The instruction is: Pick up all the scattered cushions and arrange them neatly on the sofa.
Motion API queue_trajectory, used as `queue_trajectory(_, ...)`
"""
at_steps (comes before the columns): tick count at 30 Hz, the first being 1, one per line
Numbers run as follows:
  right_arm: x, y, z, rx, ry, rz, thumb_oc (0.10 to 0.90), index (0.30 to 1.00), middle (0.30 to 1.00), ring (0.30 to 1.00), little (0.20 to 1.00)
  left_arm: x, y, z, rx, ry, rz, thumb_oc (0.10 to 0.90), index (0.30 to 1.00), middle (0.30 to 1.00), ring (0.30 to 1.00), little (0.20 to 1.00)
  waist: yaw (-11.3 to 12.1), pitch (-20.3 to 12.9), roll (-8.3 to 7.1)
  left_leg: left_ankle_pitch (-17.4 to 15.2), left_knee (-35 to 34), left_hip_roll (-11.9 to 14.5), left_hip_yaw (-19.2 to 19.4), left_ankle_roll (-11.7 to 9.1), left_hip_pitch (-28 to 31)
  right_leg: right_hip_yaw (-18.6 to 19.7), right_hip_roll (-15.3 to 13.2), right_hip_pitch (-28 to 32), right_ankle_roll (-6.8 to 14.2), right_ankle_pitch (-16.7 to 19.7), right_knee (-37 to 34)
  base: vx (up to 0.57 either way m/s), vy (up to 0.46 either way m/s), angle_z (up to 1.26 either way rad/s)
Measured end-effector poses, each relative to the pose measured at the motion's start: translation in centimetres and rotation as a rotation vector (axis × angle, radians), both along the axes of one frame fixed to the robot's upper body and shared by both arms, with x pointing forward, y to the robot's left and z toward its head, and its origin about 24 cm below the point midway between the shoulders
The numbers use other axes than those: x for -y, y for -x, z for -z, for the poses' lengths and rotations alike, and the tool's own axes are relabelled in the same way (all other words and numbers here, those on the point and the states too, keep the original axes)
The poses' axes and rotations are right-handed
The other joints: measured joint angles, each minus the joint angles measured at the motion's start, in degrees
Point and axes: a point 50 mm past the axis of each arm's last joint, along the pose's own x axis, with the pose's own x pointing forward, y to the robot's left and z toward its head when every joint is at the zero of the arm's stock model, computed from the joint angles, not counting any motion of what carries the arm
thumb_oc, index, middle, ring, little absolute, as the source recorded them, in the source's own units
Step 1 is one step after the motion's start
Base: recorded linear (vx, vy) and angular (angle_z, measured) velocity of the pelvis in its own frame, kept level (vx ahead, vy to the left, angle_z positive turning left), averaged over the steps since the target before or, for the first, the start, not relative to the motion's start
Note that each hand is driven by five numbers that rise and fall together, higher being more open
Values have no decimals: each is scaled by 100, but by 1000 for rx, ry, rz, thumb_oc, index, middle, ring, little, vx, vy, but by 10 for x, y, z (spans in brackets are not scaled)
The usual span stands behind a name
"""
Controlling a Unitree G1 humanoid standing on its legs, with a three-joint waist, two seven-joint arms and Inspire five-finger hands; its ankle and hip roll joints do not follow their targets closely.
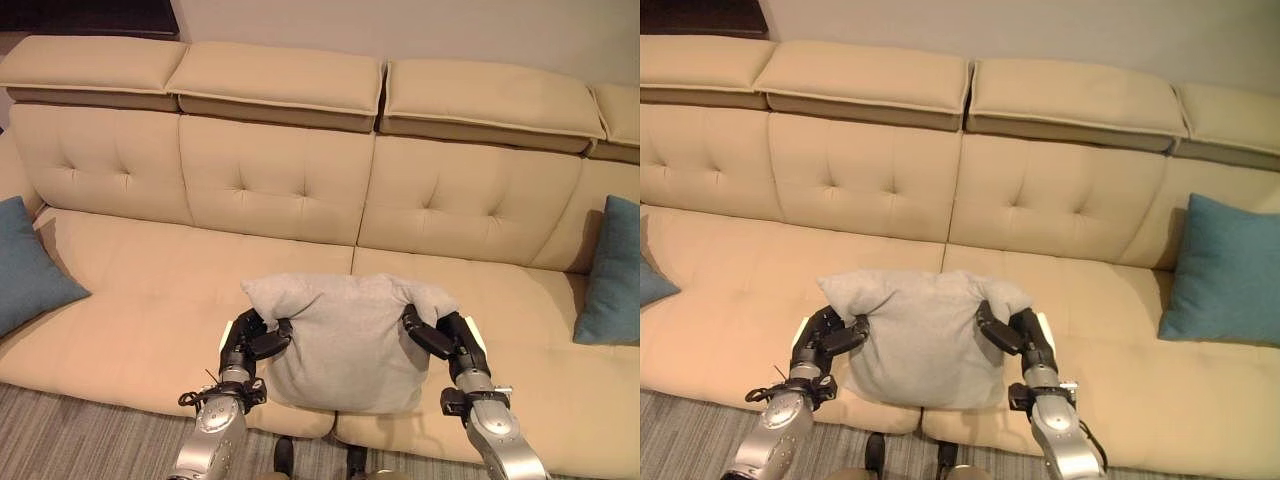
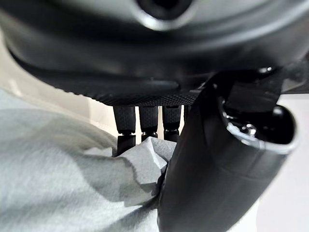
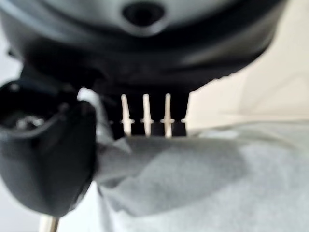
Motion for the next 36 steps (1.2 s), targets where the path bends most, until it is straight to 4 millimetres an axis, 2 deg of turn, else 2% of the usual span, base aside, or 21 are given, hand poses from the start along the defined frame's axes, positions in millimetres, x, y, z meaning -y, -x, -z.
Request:
queue_trajectory(2, 4, -2, -3, 9, 10, 6, 400, 300, 300, 300, 300, 1, -3, -3, 13, 0, 4, 400, 300, 300, 300, 300, -18, -12, 6, -8, 150, -44, 51, -14, -85, 7, -42, -4, -63, 51, -10, 61, 31, -1)
queue_trajectory(5, 5, -3, -4, 18, 11, 20, 400, 300, 300, 300, 300, 3, -4, -6, 28, 8, 9, 400, 300, 300, 300, 300, -93, -87, 151, -13, -212, 44, 200, -4, 87, 25, 51, -30, -71, 57, -10, 74, 34, -7)
queue_trajectory(10, 4, -6, -8, 36, 13, 37, 400, 300, 300, 300, 300, 6, -10, -14, 57, -1, 27, 400, 300, 300, 300, 300, -144, -96, 157, -37, -355, 10, 382, 67, 164, 200, 22, -83, -47, 99, -12, 111, 44, -18)
queue_trajectory(14, 0, -24, -25, 114, 28, 42, 400, 300, 300, 300, 300, 8, -27, -37, 149, -19, 29, 400, 300, 300, 300, 300, -145, -96, 157, -50, -330, -18, 529, 97, 151, 344, -3, -169, -38, 209, -11, 33, 35, -21)
queue_trajectory(16, -5, -38, -40, 173, 31, 45, 400, 300, 300, 300, 300, 9, -41, -54, 208, -30, 13, 400, 300, 300, 300, 300, -130, -96, 157, -48, -331, -21, 574, 102, 109, 364, -8, -230, -59, 236, -11, 15, 26, -9)
queue_trajectory(19, -12, -65, -77, 312, 40, 47, 400, 300, 300, 300, 300, 12, -67, -92, 341, -40, -13, 400, 300, 300, 300, 300, -127, -97, 159, -31, -329, -19, 595, 116, 25, 379, -4, -326, -69, 263, -10, -43, 14, -3)
queue_trajectory(21, -14, -76, -96, 381, 43, 56, 400, 300, 300, 300, 300, 15, -77, -110, 405, -35, -28, 400, 300, 300, 300, 300, -123, -101, 164, -21, -327, -20, 594, 120, -53, 379, -3, -405, -66, 272, -9, -86, 5, 0)
queue_trajectory(24, -18, -95, -133, 508, 45, 83, 400, 300, 300, 300, 300, 22, -94, -145, 530, -18, -56, 400, 300, 300, 300, 300, -113, -105, 172, 71, -325, -29, 595, 127, -418, 378, -10, -766, -55, 367, -7, -151, 4, 2)
queue_trajectory(26, -19, -117, -164, 582, 53, 133, 400, 300, 300, 300, 300, 31, -121, -180, 603, -50, -74, 400, 300, 300, 300, 300, -107, -105, 176, 211, -324, -35, 486, 110, -916, 317, -16, -1228, -81, 476, -6, -162, 12, 15)
queue_trajectory(28, -19, -128, -175, 595, 85, 148, 400, 300, 300, 300, 300, 35, -131, -192, 617, -69, -92, 400, 300, 300, 300, 300, -109, -97, 191, 265, -325, -35, 456, 98, -1140, 308, -19, -1438, -75, 511, -6, -69, 15, 9)
queue_trajectory(34, -16, -142, -181, 578, 190, 158, 400, 300, 300, 300, 300, 34, -146, -195, 592, -118, -128, 400, 300, 300, 300, 300, -128, -78, 238, 323, -325, -41, 446, 49, -1719, 311, -26, -2023, -118, 572, -5, -45, 17, 0)
queue_trajectory(36, -16, -143, -177, 558, 204, 155, 400, 300, 300, 300, 300, 34, -148, -189, 567, -141, -125, 400, 300, 300, 300, 300, -130, -78, 238, 341, -323, -41, 447, 52, -1876, 317, -26, -2182, -146, 597, -4, -18, 8, -1)
